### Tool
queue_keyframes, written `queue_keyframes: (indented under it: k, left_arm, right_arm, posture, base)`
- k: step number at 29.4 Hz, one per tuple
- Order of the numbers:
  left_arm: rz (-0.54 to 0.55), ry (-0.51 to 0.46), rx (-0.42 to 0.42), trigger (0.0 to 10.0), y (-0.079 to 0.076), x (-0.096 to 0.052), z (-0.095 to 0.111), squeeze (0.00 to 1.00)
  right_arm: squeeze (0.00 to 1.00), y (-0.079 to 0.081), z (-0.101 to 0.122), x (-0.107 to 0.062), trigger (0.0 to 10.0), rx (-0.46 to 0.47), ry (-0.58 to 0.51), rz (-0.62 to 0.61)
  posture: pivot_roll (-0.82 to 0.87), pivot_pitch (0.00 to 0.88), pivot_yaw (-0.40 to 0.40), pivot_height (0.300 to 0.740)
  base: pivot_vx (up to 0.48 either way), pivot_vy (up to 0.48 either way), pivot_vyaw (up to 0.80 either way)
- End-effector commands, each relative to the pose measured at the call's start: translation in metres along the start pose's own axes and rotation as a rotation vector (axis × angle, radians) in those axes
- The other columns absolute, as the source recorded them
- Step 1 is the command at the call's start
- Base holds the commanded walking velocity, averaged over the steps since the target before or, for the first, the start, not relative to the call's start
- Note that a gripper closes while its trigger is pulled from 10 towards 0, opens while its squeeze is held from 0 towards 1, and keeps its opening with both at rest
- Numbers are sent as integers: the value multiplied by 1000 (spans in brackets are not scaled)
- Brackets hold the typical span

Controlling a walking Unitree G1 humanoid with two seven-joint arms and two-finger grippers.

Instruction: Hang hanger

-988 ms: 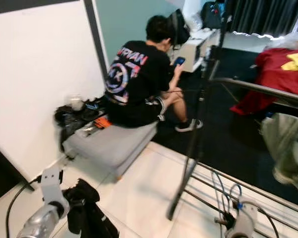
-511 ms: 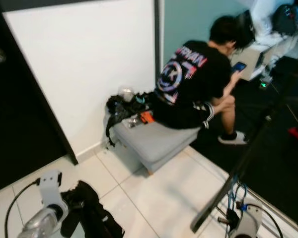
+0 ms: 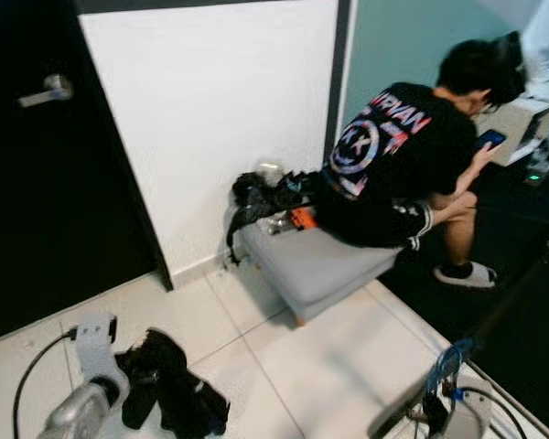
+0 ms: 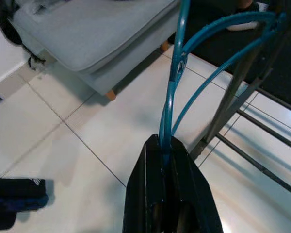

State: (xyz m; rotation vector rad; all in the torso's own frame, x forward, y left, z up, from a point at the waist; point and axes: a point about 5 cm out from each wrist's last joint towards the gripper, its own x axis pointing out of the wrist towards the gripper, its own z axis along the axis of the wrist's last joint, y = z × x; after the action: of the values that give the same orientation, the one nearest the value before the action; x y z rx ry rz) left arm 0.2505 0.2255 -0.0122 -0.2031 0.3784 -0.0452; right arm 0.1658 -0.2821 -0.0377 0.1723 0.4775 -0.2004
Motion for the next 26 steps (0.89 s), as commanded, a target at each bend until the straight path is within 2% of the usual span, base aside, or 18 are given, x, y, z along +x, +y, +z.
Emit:
queue_keyframes:
  k: [1, 4, 5, 6, 8, 9, 11, 15, 19, 20, 21, 22, 24, 25, 26]
  left_arm:
    - [-4, -20, 16, 10000, 1, -1, 4, 0]
    - [-19, -25, 21, 10000, -1, -1, 5, 0]
    - [-40, -28, 30, 10000, -4, -2, 7, 0]
    - [-40, -28, 30, 10000, -4, -2, 7, 0]
    - [-73, -35, 44, 10000, -7, -3, 9, 0]
    - [-73, -35, 44, 10000, -7, -3, 9, 0]
    - [-92, -33, 49, 10000, -7, -5, 10, 0]
    - [-102, -34, 52, 10000, -8, -7, 9, 0]
    - [-96, -49, 84, 10000, -8, -7, 12, 0]
    - [-90, -68, 106, 10000, -8, -6, 17, 0]
    - [-88, -116, 113, 10000, -9, -3, 31, 0]
    - [-88, -116, 113, 10000, -9, -3, 31, 0]
    - [-107, -205, 125, 10000, -15, 0, 61, 0]
    - [-107, -205, 125, 10000, -15, 0, 61, 0]
    - [-132, -251, 148, 10000, -22, 2, 77, 0]
  right_arm:
    - [0, 17, 11, 10, 10000, 20, -12, 95]
    - [0, 20, 16, 13, 10000, 6, 44, 143]
    - [0, 24, 33, 15, 10000, -18, 77, 205]
    - [0, 24, 33, 15, 10000, -18, 77, 205]
    - [0, 29, 73, 9, 10000, -107, 106, 282]
    - [0, 29, 73, 9, 10000, -107, 106, 282]
    - [0, 36, 110, -1, 10000, -150, 69, 318]
    - [0, 39, 123, -1, 10000, -205, 27, 331]
    - [0, 44, 133, 9, 10000, -237, -57, 314]
    - [0, 56, 146, 12, 10000, -218, -141, 328]
    - [0, 75, 162, 12, 10000, -188, -234, 380]
    - [0, 75, 162, 12, 10000, -188, -234, 380]
    - [0, 108, 181, 2, 10000, -138, -322, 477]
    - [0, 108, 181, 2, 10000, -138, -322, 477]
    - [0, 123, 183, -2, 10000, -121, -344, 526]
  posture:
    - [-28, 5, -45, 740]
    - [-38, 9, -38, 740]
    - [-50, 18, -32, 740]
    - [-50, 18, -32, 740]
    - [-59, 21, -30, 740]
    - [-59, 21, -30, 740]
    - [-79, 31, -25, 740]
    - [-67, 39, -25, 740]
    - [-56, 44, -28, 740]
    - [-53, 46, -31, 740]
    - [-43, 48, -37, 740]
    - [-43, 48, -37, 740]
    - [-34, 45, -41, 740]
    - [-34, 45, -41, 740]
    - [-23, 46, -44, 740]
  base:
    - [0, 0, 756]
    - [0, 0, 777]
    - [0, 0, 800]
    - [0, 0, 800]
    - [0, 0, 800]
    - [0, 0, 800]
    - [0, 0, 784]
    - [0, 0, 775]
    - [0, 0, 772]
    - [0, 0, 769]
    - [0, 0, 756]
    - [0, 0, 756]
    - [0, 0, 747]
    - [0, 0, 744]
    - [0, 0, 738]
